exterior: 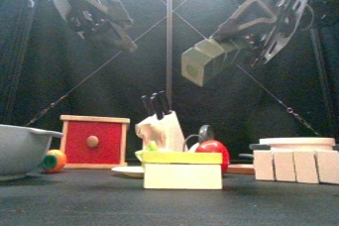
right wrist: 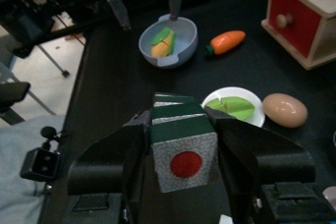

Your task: Place green sushi roll in pot

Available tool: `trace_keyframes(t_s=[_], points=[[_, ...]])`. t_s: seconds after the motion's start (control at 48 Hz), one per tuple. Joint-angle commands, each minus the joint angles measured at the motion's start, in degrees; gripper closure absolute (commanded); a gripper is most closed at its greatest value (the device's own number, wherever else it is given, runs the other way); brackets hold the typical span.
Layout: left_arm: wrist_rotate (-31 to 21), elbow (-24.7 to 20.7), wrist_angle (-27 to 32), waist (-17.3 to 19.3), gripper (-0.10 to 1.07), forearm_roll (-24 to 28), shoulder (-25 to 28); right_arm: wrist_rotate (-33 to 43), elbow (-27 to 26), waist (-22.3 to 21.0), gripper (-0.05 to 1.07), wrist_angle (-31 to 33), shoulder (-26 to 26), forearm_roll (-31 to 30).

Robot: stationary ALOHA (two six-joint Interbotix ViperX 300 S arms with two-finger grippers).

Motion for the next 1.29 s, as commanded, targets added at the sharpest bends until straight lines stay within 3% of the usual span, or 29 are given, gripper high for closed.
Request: trace_keyframes(t_s=[0.0, 0.229, 0.521, 0.771, 1.021, 1.271], points=[[-0.2, 1.1, -4.5, 0.8, 0.11, 1.1, -2.4, -0.1, 0.7, -1.7, 0.43, 0.0, -4.7, 1.1], [-0.3, 4.7, -7.7, 2.5, 0.11, -0.4, -6.0, 0.1, 5.4, -7.7, 0.43, 3.4, -10.8, 5.3], [-0.2, 7.2, -8.3, 3.9, 0.11, -4.2, -7.7, 0.1, 7.2, -17.1, 0.43, 19.2, -15.6, 18.6], [-0.2, 7.6, -8.3, 3.9, 0.11, -4.4, -7.7, 0.1, 7.2, -24.6, 0.43, 31.9, -17.0, 17.7], [-0.2, 8.0, -8.3, 3.9, 0.11, -4.4, -7.7, 0.1, 7.4, -30.4, 0.43, 39.0, -19.8, 15.1], [-0.2, 8.3, -8.3, 3.9, 0.11, -4.4, -7.7, 0.1, 9.5, -34.1, 0.43, 41.5, -22.9, 14.6]])
